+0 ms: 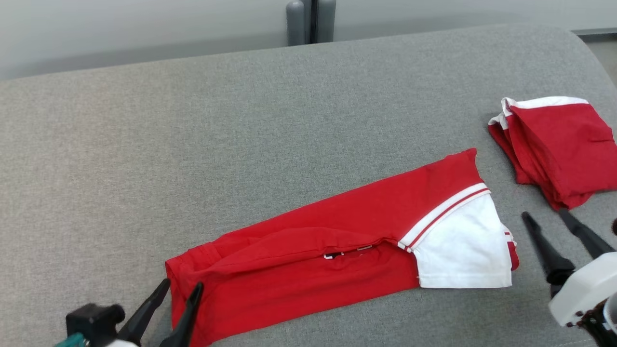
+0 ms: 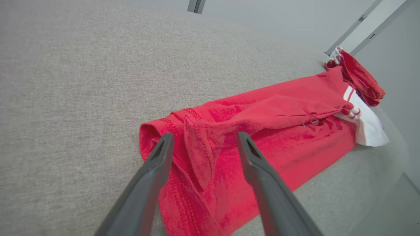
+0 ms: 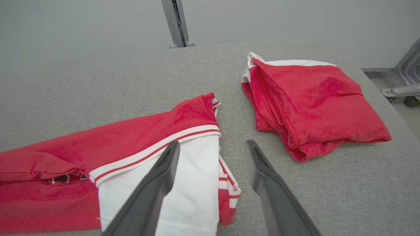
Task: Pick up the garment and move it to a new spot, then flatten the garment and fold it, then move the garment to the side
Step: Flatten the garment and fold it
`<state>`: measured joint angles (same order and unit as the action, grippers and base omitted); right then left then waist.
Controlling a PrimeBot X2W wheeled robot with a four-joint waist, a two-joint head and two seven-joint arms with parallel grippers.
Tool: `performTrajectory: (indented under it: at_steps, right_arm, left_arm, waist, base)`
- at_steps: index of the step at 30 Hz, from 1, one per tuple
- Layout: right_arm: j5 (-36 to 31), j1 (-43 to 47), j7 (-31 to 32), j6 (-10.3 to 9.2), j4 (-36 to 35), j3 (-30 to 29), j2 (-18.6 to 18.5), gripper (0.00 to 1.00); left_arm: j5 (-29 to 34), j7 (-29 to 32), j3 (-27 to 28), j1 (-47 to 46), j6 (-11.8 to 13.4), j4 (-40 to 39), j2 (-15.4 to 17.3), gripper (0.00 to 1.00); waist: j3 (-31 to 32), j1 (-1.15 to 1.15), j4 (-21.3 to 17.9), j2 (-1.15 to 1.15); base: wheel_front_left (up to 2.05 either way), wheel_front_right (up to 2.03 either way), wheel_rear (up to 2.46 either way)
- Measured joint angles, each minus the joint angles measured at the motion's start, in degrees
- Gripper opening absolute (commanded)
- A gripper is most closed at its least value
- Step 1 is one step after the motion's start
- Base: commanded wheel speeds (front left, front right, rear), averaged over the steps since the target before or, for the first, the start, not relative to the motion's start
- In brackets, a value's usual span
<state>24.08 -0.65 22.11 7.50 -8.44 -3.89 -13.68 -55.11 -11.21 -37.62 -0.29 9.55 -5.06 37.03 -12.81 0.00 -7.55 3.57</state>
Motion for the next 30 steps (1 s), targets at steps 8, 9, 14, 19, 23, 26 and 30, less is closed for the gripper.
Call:
performTrajectory:
  at_steps: [8,9,14,19,23,26,30]
  right_arm:
    - [-3.00,-2.16,3.45,-0.01,5.26,-3.59,0.90,1.00]
    - [-3.67,-3.06,4.07,-0.01,6.53,-4.09,0.73,1.00]
    - [-6.37,-6.90,6.37,-0.01,12.94,-5.05,0.49,1.00]
    - [-7.20,-11.48,8.38,-0.01,21.09,-3.76,0.30,1.00]
    - [-6.04,-14.32,9.12,0.00,26.52,-2.33,0.66,1.00]
    - [-6.04,-16.03,9.12,0.00,29.89,-2.15,-0.02,1.00]
    - [-6.46,-18.02,8.44,0.00,33.78,-3.42,-0.60,1.00]
  left_arm:
    - [6.30,-3.68,8.38,8.53,7.19,2.75,-4.22,1.00]
    - [7.68,-3.72,10.48,8.72,7.24,2.70,-5.53,1.00]
    - [13.84,-3.78,16.13,9.97,5.45,2.78,-11.05,1.00]
    - [18.69,-3.78,20.07,10.46,0.62,4.85,-16.58,1.00]
    - [22.19,-3.78,23.56,10.23,-2.08,6.33,-20.12,1.00]
    - [24.41,-3.78,26.14,9.80,-4.23,7.54,-22.60,1.00]
    - [27.29,-3.79,28.93,9.74,-7.43,9.34,-25.76,1.00]
  waist:
    - [1.16,0.00,2.23,0.00]
    - [1.10,0.00,2.66,0.00]
    - [0.63,0.00,4.46,0.00]
    - [-0.47,0.00,7.08,0.00]
    - [-1.34,0.00,9.19,0.00]
    - [-1.93,0.00,10.84,0.00]
    - [-2.32,0.00,12.78,0.00]
  base:
    - [0.00,0.00,0.00]
    - [0.00,0.00,0.00]
    - [0.00,0.00,0.00]
    - [0.00,0.00,0.00]
    - [0.00,0.00,0.00]
    - [0.00,0.00,0.00]
    - [0.00,0.00,0.00]
